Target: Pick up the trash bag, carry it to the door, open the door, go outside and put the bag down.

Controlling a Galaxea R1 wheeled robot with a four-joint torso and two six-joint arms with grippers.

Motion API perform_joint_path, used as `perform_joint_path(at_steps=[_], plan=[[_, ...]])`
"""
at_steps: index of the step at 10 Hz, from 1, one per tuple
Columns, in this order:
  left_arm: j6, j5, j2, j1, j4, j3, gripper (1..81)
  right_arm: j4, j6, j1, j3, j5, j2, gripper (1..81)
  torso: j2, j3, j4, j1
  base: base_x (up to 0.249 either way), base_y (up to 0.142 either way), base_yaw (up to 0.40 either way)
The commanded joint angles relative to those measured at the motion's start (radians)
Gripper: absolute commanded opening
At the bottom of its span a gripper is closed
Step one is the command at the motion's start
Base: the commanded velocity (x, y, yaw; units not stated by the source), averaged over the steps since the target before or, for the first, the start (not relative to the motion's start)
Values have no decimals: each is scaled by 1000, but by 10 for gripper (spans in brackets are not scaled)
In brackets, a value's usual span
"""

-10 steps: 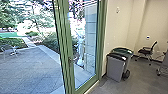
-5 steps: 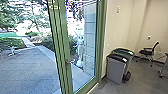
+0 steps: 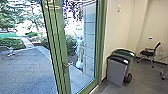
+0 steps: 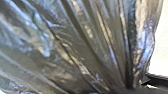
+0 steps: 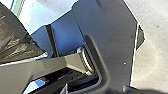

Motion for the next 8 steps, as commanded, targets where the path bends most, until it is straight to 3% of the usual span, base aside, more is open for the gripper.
perform_joint_path(at_steps=[1, 8], plan=[[3, 62, -7, -68, 1, -3, 10, -11, -10, 42, 6, -67, 7, 811, 0, 0, 0, 0, 159, 0, 0], [1, 62, -7, -68, 1, -3, 10, -11, -10, 42, 6, -65, 7, 811, 0, 0, 0, 0, 153, -9, 0]])
